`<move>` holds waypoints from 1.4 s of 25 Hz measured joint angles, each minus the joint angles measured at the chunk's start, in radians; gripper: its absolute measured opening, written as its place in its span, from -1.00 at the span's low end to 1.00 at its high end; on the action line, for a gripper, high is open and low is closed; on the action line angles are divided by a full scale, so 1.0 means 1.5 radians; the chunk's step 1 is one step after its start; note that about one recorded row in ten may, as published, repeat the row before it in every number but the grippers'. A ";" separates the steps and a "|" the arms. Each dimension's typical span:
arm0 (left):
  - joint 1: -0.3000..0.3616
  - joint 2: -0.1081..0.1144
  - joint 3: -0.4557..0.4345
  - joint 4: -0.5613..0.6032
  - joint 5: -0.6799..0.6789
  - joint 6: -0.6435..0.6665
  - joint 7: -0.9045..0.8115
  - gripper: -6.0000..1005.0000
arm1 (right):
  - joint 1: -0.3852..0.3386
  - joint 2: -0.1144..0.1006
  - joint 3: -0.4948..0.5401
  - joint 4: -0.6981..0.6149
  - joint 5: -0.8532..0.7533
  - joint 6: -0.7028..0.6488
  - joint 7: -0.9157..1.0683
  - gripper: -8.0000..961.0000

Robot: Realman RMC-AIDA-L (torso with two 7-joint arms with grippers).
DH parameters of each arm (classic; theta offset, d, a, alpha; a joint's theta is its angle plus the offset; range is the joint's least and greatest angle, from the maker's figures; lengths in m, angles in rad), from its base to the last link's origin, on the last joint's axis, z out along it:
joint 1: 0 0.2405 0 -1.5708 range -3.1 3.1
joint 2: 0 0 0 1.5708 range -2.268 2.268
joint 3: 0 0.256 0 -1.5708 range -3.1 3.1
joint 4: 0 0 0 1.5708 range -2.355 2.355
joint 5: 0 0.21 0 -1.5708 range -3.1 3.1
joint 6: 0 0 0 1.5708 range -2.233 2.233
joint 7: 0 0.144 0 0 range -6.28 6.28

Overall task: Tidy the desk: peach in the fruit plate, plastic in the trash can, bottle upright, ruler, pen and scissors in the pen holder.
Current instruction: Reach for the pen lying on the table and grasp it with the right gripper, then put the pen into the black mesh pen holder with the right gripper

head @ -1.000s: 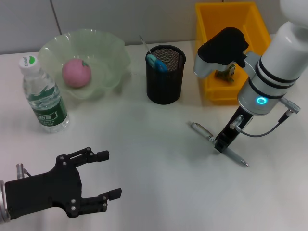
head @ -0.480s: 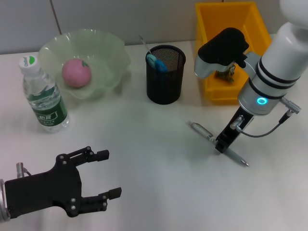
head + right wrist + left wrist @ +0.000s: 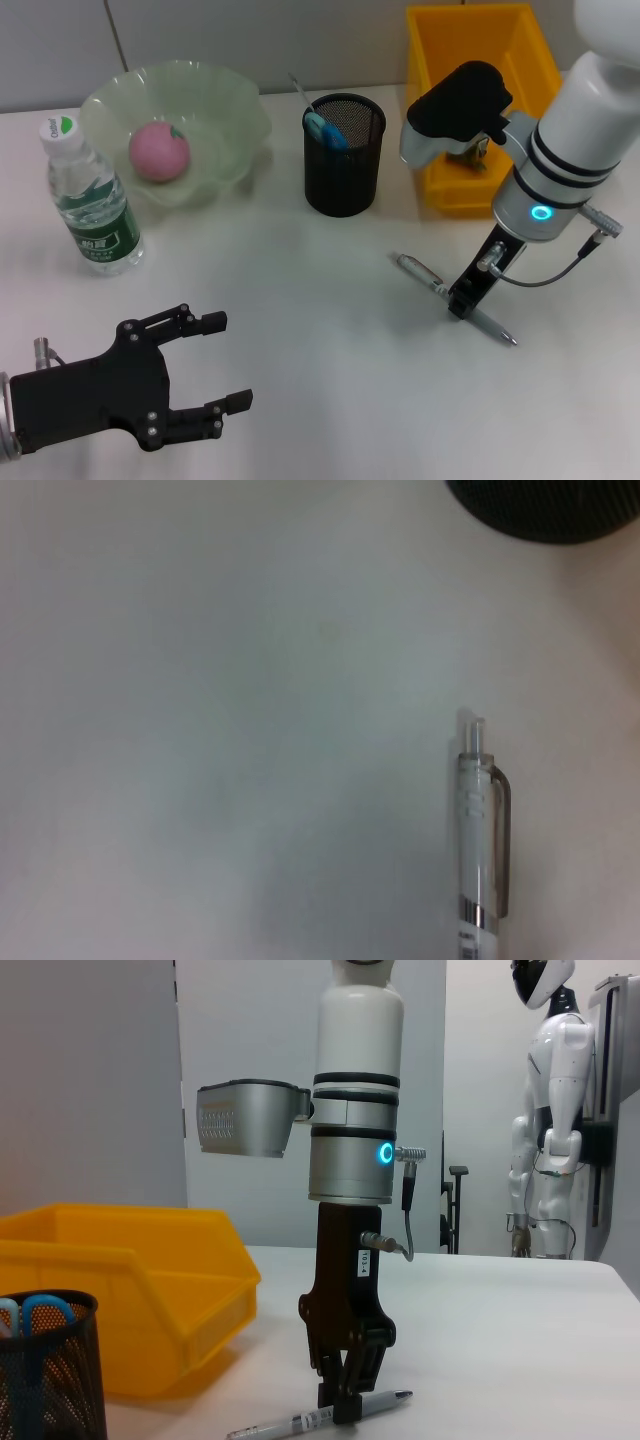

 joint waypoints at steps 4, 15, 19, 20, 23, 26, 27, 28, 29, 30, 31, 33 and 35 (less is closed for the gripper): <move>0.000 0.000 0.000 0.000 0.000 0.000 0.000 0.65 | 0.000 0.000 -0.003 0.000 0.000 0.001 0.001 -0.59; 0.001 0.000 -0.001 0.000 0.000 0.000 0.000 0.65 | -0.001 0.000 -0.002 -0.001 0.003 0.001 0.000 -0.69; 0.001 0.000 -0.001 0.000 0.000 0.000 0.000 0.65 | -0.005 0.000 0.011 -0.017 0.005 -0.009 0.000 -0.72; 0.001 0.000 -0.001 0.000 0.000 0.000 0.000 0.65 | -0.007 0.000 0.018 -0.027 0.008 -0.016 0.000 -0.72; 0.001 0.001 -0.001 0.000 0.000 0.001 0.000 0.65 | -0.019 -0.002 0.039 -0.066 0.036 -0.038 -0.010 -0.72; 0.001 0.002 -0.001 0.000 0.000 0.001 0.000 0.65 | -0.041 -0.004 0.067 -0.114 0.078 -0.054 -0.037 -0.72; 0.001 0.002 -0.001 0.000 0.000 0.001 0.000 0.65 | -0.051 -0.004 0.078 -0.128 0.097 -0.057 -0.052 -0.72; 0.001 0.002 -0.001 0.000 0.000 0.000 0.000 0.65 | -0.058 -0.004 0.086 -0.138 0.114 -0.059 -0.065 -0.72; 0.001 0.002 -0.001 0.000 0.000 -0.001 0.000 0.65 | -0.068 -0.004 0.096 -0.148 0.137 -0.060 -0.082 -0.72; 0.002 0.003 -0.003 0.000 0.000 -0.002 0.001 0.65 | -0.077 -0.004 0.102 -0.156 0.156 -0.060 -0.098 -0.72; 0.002 0.003 -0.005 0.000 0.000 -0.002 0.001 0.65 | -0.089 -0.004 0.107 -0.165 0.177 -0.058 -0.114 -0.72; 0.003 0.003 -0.014 0.000 0.001 -0.003 0.002 0.65 | -0.112 -0.004 0.110 -0.178 0.214 -0.045 -0.148 -0.72; 0.003 0.003 -0.018 0.000 0.001 -0.003 0.003 0.65 | -0.137 -0.003 0.111 -0.183 0.257 -0.026 -0.188 -0.72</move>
